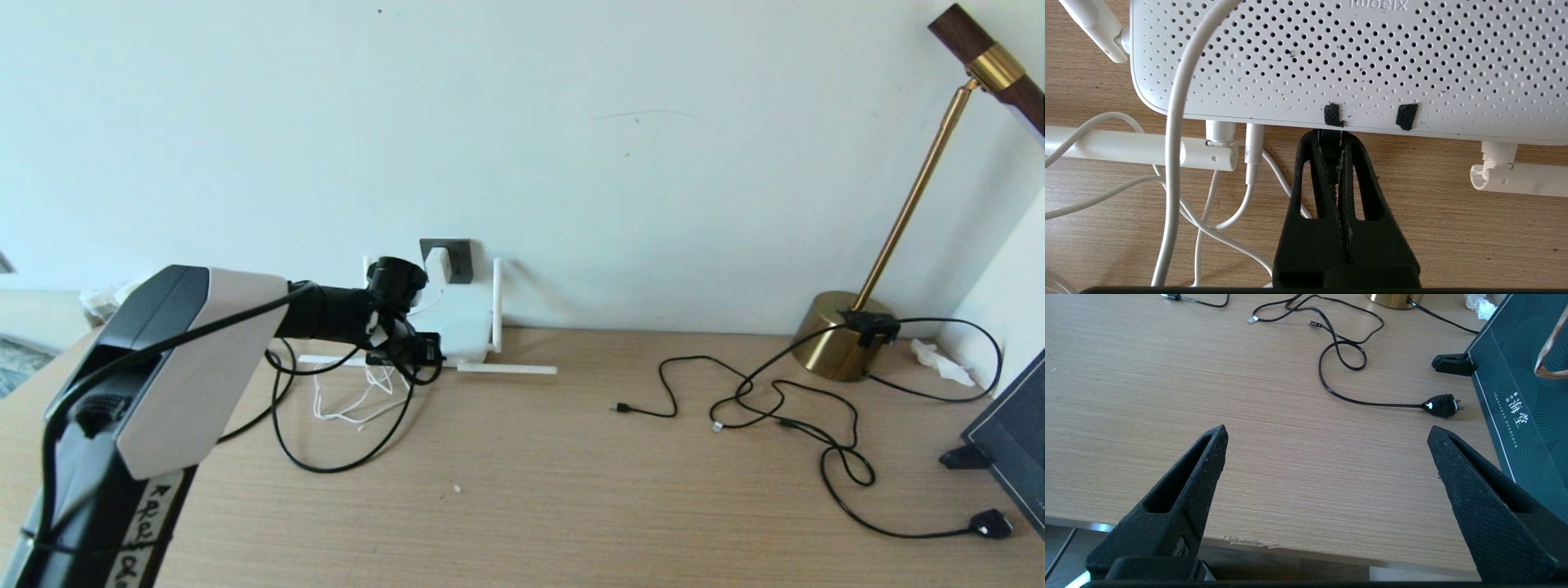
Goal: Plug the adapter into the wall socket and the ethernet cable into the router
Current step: Plug cable into router interface
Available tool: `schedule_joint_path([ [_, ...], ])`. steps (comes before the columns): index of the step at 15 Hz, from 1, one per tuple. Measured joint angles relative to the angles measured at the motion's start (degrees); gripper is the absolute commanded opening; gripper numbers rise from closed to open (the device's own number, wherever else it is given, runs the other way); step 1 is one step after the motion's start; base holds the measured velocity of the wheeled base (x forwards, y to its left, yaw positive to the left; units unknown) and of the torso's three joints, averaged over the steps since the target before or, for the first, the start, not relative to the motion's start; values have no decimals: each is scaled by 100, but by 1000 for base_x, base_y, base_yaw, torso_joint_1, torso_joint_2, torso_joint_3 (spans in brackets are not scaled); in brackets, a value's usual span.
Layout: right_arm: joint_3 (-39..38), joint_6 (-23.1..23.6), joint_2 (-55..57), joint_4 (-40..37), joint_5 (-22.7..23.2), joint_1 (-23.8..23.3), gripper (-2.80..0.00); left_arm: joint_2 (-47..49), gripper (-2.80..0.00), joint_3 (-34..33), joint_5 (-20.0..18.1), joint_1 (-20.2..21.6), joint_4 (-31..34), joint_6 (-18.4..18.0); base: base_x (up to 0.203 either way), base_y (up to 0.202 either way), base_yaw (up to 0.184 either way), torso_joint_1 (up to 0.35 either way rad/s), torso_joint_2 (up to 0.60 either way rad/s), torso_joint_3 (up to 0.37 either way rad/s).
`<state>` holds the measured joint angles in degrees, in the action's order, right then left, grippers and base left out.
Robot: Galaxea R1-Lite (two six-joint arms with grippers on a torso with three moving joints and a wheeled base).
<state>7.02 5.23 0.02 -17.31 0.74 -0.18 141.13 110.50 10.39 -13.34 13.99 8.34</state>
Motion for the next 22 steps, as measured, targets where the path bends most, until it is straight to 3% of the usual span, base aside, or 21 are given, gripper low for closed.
schedule_joint_path([
  [4, 0, -2, 0, 1, 2, 0, 0, 0, -280, -11, -1, 2, 20, 1, 0, 0, 0, 0, 0, 0],
  [5, 0, -2, 0, 1, 0, 0, 0, 0, 0, -11, -2, 2, 25, 9, 0, 0, 0, 0, 0, 0],
  [22, 2, -3, 0, 1, 2, 0, 0, -18, 0, -221, 11, -102, 46, 39, 0, 0, 0, 0, 0, 0],
])
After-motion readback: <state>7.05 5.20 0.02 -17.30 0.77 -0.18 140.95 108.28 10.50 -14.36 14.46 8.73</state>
